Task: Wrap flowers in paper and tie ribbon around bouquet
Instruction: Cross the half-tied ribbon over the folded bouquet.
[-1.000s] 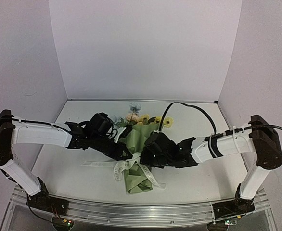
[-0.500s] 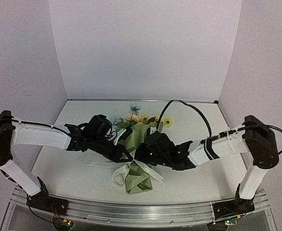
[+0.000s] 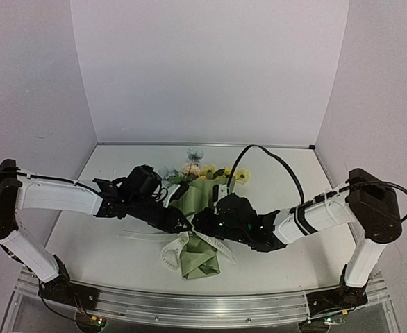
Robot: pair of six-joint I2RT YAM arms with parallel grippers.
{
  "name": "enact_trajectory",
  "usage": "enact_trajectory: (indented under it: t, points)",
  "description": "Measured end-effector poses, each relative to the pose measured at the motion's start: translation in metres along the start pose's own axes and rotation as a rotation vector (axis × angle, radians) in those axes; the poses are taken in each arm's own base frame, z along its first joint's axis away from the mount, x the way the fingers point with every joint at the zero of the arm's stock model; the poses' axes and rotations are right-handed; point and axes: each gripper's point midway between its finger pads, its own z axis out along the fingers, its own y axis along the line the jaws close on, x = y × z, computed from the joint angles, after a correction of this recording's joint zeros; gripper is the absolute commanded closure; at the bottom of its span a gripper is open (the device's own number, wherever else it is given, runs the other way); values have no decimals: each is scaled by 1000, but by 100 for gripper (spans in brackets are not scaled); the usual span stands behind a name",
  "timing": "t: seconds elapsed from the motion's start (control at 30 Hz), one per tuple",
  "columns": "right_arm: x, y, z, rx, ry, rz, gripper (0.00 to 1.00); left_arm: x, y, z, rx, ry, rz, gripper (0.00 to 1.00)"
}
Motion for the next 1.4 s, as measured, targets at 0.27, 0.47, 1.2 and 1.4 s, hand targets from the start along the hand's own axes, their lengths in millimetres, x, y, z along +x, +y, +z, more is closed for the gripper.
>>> enact_trajectory:
  t: [0.27, 0.47, 1.2, 1.4]
  points:
    - [-1, 6, 0, -27, -1, -7, 100, -18, -12, -21, -3, -83, 8, 71]
    - [2, 4, 3, -26, 5, -13, 100, -24, -15, -34, -10, -132, 4, 68]
    - [8, 0, 6, -23, 26, -38, 100, 7, 57, -22, -69, -45, -276, 74]
    - [8, 0, 6, -24, 27, -45, 100, 7, 40, -20, 28, -18, -266, 73]
